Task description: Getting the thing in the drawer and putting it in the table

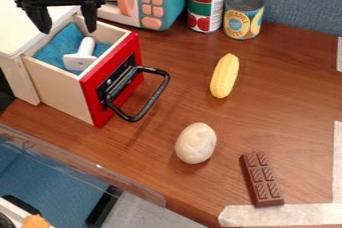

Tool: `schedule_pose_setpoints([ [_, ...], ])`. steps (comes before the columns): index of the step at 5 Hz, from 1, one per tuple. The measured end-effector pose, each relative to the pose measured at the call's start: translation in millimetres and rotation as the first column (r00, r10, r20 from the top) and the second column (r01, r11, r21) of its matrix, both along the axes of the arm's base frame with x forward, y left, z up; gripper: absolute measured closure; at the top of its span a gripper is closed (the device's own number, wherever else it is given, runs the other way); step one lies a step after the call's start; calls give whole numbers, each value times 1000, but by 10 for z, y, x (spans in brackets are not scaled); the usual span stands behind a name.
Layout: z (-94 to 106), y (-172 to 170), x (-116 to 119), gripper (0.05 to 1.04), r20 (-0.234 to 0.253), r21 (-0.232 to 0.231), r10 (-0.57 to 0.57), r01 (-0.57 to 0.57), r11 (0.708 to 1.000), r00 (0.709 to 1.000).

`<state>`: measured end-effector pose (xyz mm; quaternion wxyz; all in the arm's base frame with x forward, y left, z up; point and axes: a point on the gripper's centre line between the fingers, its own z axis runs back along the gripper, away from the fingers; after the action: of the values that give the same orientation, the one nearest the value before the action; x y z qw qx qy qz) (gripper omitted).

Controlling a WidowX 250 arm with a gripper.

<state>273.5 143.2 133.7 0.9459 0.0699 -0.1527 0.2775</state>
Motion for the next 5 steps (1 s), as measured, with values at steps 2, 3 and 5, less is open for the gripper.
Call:
schedule_pose_setpoints([
  [2,-267,42,52,83,-57,12,22,-22,1000,998],
  [3,-463,19,152,83,-77,37,33,-30,999,996],
  [5,-652,46,357,83,-62,96,49,-43,994,997],
])
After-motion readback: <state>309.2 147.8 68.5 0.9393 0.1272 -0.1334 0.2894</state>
